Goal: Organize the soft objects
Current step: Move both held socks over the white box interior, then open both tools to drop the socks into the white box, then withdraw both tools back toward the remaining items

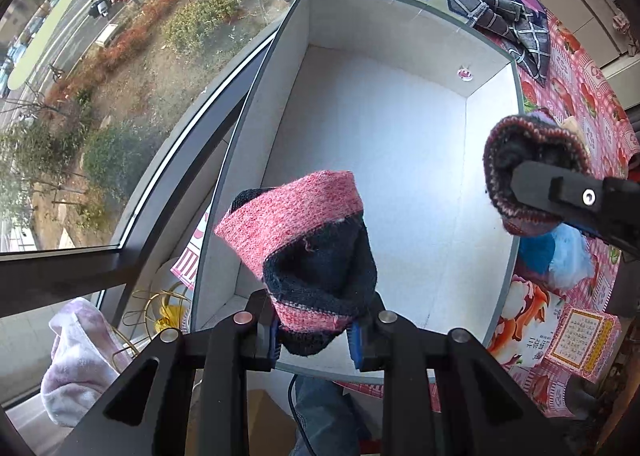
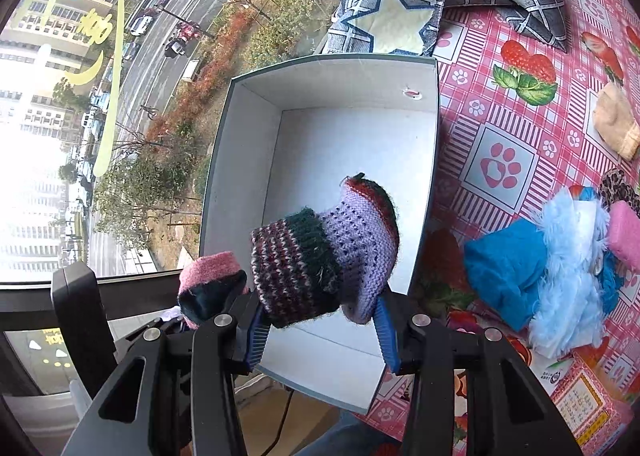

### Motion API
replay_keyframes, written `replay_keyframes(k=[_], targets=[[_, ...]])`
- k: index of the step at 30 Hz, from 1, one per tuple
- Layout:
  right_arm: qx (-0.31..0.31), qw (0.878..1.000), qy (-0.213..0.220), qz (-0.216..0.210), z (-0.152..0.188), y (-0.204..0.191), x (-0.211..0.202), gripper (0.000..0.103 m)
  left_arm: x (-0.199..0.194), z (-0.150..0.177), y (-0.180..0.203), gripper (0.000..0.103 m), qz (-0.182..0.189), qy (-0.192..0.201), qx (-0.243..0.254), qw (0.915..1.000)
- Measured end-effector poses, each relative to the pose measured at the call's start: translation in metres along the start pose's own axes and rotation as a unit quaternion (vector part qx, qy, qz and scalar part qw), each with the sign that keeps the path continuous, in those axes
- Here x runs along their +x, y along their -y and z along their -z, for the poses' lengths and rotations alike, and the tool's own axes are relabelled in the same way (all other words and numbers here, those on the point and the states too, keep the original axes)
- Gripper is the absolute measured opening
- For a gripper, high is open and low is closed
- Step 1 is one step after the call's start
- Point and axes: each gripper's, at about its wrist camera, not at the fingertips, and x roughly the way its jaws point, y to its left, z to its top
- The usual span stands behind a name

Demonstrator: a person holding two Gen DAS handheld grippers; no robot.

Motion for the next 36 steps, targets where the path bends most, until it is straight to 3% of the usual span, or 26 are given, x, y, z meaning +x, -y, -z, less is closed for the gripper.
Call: replay_keyframes(k=[6,9,11,12,16,17,18,20,21,29,36], targets=[[0.017,1.000,-0.017,-0.013,-0.009,0.007,0.012,0.047,0.005,-0.004,0.009,0.032,0.005,-0.002,0.002,1.0000],[0.016,0.999,-0.027,-0.019,-0.010,0.008,0.016,0.047,0.000,-0.003,0.012,0.054,0.013,0.012,0.004,0.9998],[0.012,0.999,-0.032,-0.025,-0.010,0.008,0.017,0.048,-0.006,-0.003,0.014,0.081,0.015,0.028,0.009,0.9995],[0.010,0.999,-0.032,-0.027,-0.010,0.008,0.017,0.053,-0.009,-0.003,0.016,0.082,0.017,0.036,0.012,0.9991],[0.009,0.999,-0.032,-0.027,-0.013,0.009,0.015,0.056,-0.013,-0.001,0.020,0.084,0.034,0.041,0.021,0.9984],[0.011,0.999,-0.032,-0.028,-0.012,0.010,0.012,0.065,-0.013,-0.001,0.020,0.085,0.039,0.038,0.019,0.9984],[0.013,0.999,-0.028,-0.030,-0.012,0.011,0.008,0.083,-0.013,0.000,0.023,0.086,0.043,0.035,0.019,0.9983],[0.020,0.999,-0.013,-0.028,-0.013,0.014,0.000,0.099,-0.014,0.000,0.025,0.098,0.055,0.033,0.020,0.9978],[0.022,0.999,-0.009,-0.027,-0.013,0.015,-0.004,0.102,-0.014,0.001,0.026,0.103,0.063,0.034,0.020,0.9973],[0.056,0.998,0.009,0.002,0.002,0.034,-0.035,0.102,-0.031,0.002,0.035,0.103,0.126,0.017,0.031,0.9914],[0.129,0.990,0.041,-0.026,0.037,0.075,-0.079,0.102,-0.044,0.012,0.047,0.103,0.122,0.004,0.062,0.9906]])
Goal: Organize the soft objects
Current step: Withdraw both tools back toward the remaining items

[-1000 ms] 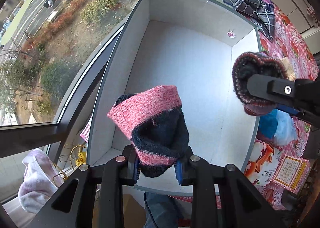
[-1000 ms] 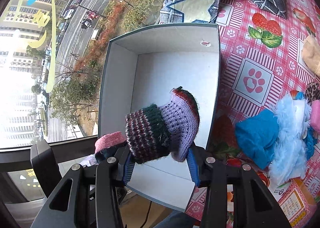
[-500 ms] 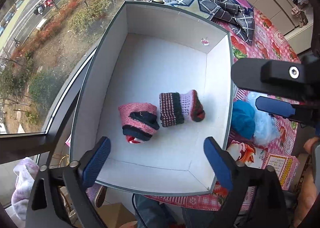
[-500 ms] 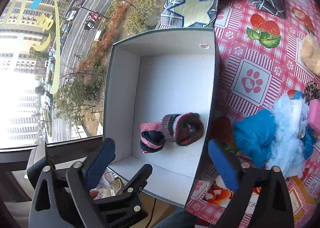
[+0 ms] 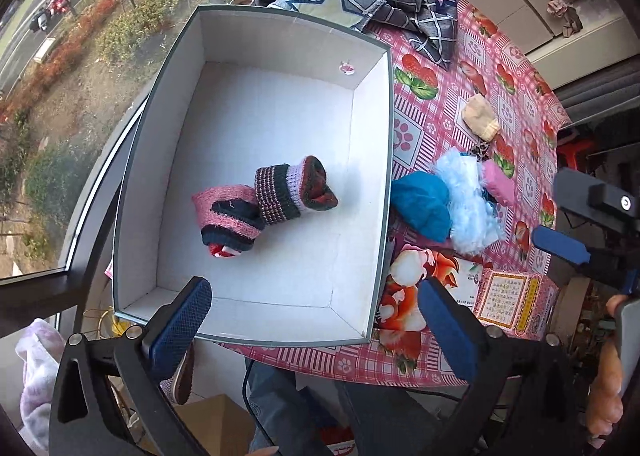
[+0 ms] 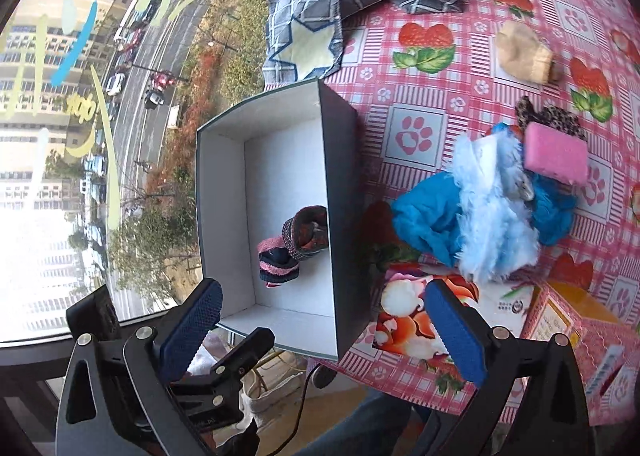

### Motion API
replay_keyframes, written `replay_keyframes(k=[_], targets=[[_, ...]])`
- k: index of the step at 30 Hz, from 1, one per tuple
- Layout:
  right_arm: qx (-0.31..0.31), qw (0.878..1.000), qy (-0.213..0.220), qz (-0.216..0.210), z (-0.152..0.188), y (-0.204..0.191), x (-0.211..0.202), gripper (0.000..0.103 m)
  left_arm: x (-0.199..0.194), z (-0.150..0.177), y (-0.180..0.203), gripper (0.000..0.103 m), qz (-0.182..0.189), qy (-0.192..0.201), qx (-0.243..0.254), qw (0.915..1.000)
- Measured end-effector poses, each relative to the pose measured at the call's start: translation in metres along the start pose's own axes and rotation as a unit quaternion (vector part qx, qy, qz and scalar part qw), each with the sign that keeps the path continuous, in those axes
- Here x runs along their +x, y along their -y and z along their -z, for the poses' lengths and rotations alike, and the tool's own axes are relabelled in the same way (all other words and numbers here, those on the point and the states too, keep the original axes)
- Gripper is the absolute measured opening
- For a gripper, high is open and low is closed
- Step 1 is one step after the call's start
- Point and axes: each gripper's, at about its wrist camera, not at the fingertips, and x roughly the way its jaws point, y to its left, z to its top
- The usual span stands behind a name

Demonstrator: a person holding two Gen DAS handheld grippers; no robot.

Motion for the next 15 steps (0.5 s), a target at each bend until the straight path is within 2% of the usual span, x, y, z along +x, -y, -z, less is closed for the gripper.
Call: replay_keyframes(k=[4,9,15], targets=[[0.054,0.998,0.041,-0.009,0.013,0.037,-0.045,0.102,-0.010,-0.008,0.018,0.103,0.005,0.017,0.025,0.9995],[0.123,0.987,0.105,0.014,0.039,0.094,-0.102,0.102,-0.013,-0.016,0.057,0.103,0.017,0.021,0.074,0.9969],[0.201,0.970,0.132,0.049,0.070,0.158,-0.132,0.102,0.007,-0.024,0.112,0.103,0.001,-0.001,0.145,0.9894]])
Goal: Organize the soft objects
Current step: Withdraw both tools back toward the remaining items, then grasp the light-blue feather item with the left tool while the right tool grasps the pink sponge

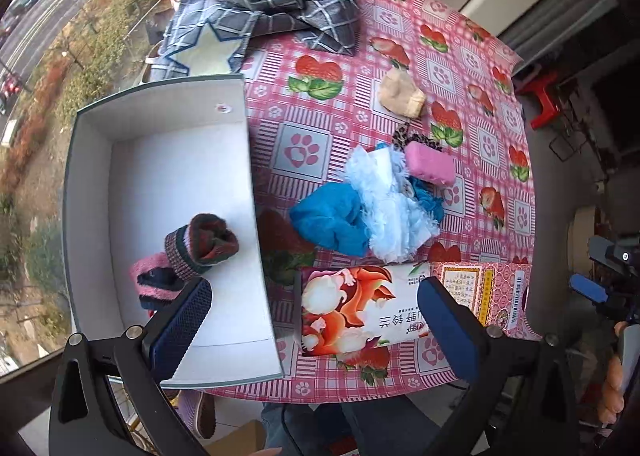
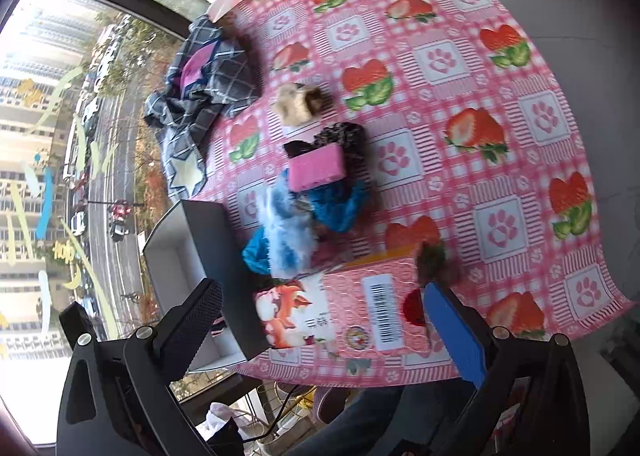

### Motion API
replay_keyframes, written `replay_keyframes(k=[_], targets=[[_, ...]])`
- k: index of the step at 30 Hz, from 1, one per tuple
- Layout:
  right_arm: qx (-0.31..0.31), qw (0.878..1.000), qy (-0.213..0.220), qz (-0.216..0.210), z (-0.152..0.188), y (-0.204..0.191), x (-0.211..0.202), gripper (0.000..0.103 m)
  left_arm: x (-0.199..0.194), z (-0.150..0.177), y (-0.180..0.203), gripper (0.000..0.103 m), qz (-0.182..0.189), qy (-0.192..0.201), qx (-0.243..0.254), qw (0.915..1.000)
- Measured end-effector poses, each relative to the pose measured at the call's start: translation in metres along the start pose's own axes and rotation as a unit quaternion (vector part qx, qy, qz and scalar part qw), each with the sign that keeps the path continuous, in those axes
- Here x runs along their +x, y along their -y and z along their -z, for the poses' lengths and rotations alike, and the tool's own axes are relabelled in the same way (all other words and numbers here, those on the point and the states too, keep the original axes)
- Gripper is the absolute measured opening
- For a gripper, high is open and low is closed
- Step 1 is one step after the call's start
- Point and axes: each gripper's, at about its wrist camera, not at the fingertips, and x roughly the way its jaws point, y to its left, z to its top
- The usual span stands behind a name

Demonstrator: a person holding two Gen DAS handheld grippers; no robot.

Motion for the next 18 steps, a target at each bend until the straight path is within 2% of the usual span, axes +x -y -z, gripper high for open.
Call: replay_keyframes(k=[3,7,11,18], targets=[[0.016,1.000,-0.004,0.014,-0.004,0.023,0.001,0.102,0.016,-0.011,0.025,0.103,-0.007,-0.016,0.028,0.9995],[0.009,0.999,-0.021,0.029,-0.017,0.034,0.012,0.102,0.041,-0.025,0.050,0.103,-0.017,-0.041,0.048,0.9978],[-0.008,0.999,-0.042,0.033,-0.042,0.027,0.029,0.102,0.069,-0.036,0.065,0.103,-0.032,-0.065,0.052,0.9961],[-0.045,0.993,-0.100,0.043,-0.089,-0.001,0.088,0.102,0.115,-0.055,0.079,0.103,-0.080,-0.093,0.051,0.9911]])
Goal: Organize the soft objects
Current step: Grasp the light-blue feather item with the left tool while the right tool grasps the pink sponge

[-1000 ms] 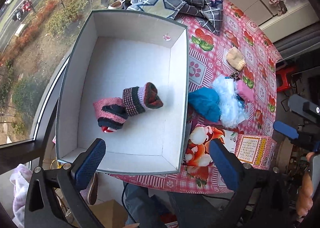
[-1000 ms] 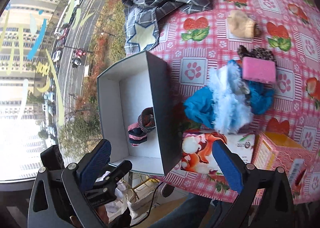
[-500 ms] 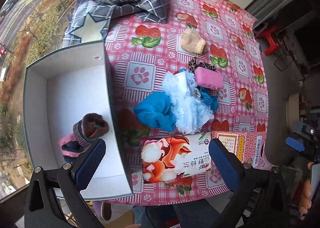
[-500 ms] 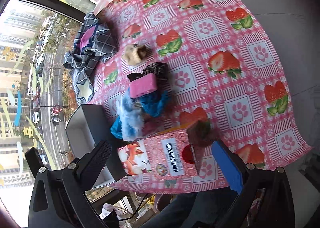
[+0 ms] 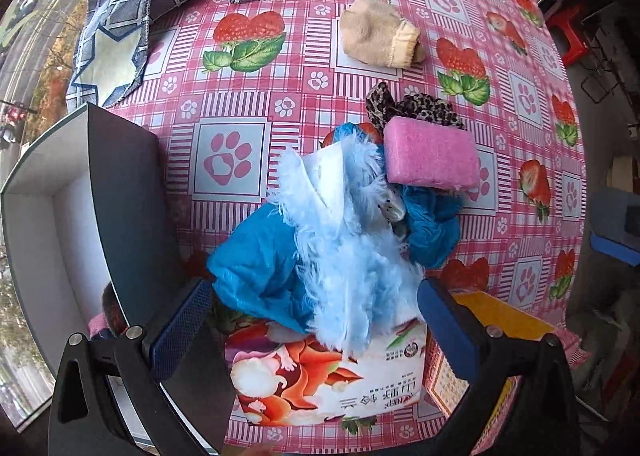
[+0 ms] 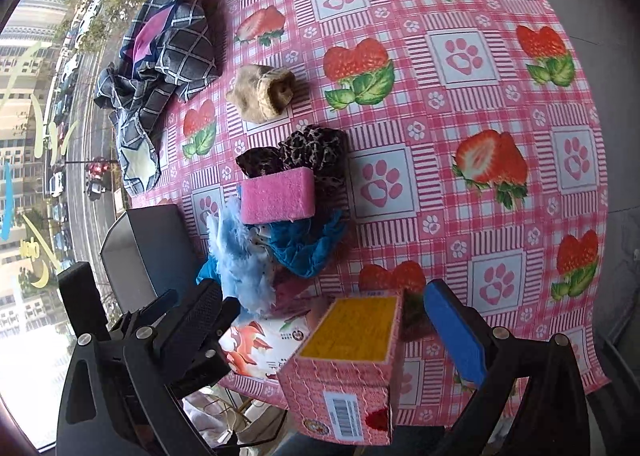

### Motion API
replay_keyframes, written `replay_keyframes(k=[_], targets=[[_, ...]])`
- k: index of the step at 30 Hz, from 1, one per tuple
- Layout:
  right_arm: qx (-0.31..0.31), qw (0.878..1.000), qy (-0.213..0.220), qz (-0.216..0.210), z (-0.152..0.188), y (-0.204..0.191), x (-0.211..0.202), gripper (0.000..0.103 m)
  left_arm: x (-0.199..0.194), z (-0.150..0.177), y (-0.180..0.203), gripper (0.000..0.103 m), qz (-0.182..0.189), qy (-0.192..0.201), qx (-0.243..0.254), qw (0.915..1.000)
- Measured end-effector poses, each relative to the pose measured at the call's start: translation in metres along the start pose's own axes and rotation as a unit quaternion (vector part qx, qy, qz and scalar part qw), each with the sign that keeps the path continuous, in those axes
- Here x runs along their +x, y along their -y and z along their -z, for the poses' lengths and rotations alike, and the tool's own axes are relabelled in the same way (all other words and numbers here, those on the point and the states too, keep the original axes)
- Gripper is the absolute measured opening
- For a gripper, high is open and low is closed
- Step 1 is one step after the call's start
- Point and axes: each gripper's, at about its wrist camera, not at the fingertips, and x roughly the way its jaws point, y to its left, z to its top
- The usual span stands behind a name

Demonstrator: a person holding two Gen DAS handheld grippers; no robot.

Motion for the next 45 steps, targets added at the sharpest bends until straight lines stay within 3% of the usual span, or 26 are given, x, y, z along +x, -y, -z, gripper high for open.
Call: replay_keyframes(k=[4,13,18,19,21,22,23,27,32,36,41,45], targets=[[-0.011,1.000,-0.028,0.011,-0.028,-0.014,0.031,0.102,0.019,-0.008,0.000,0.094,-0.002,-0.018,-0.005,0.9998],[-0.005,0.996,-0.083,0.011,-0.060,-0.034,0.092,0.102,0.035,-0.010,-0.006,0.094,-0.005,-0.029,-0.027,0.9992],[-0.031,0.993,-0.105,0.032,-0.067,-0.047,0.117,0.101,0.045,-0.011,-0.008,0.092,-0.004,-0.042,-0.039,0.9983],[-0.033,0.993,-0.107,0.039,-0.067,-0.048,0.120,0.098,0.046,-0.011,-0.008,0.087,-0.002,-0.044,-0.039,0.9982],[-0.042,0.992,-0.109,0.046,-0.065,-0.049,0.122,0.072,0.048,-0.012,-0.010,0.073,0.006,-0.049,-0.041,0.9979],[-0.044,0.991,-0.113,0.049,-0.064,-0.049,0.123,0.072,0.048,-0.013,-0.012,0.063,0.011,-0.051,-0.045,0.9976],[-0.043,0.992,-0.113,0.047,-0.063,-0.047,0.122,0.071,0.048,-0.014,-0.014,0.052,0.019,-0.053,-0.050,0.9972],[-0.028,0.994,-0.105,0.018,-0.064,-0.035,0.105,0.071,0.033,-0.017,-0.026,0.042,0.039,-0.034,-0.069,0.9962],[-0.006,0.997,-0.079,-0.020,-0.063,-0.015,0.071,0.071,-0.001,-0.015,-0.031,0.041,0.048,0.016,-0.058,0.9970],[0.010,0.997,-0.070,-0.036,-0.057,0.001,0.053,0.071,-0.023,-0.017,-0.026,0.041,0.054,0.034,-0.056,0.9964],[0.013,0.998,-0.054,-0.041,-0.044,0.015,0.033,0.071,-0.034,-0.010,-0.015,0.041,0.043,0.050,-0.036,0.9971],[-0.002,0.999,-0.030,-0.030,-0.032,0.012,0.024,0.071,-0.047,0.000,-0.018,0.041,0.070,0.057,-0.040,0.9951]])
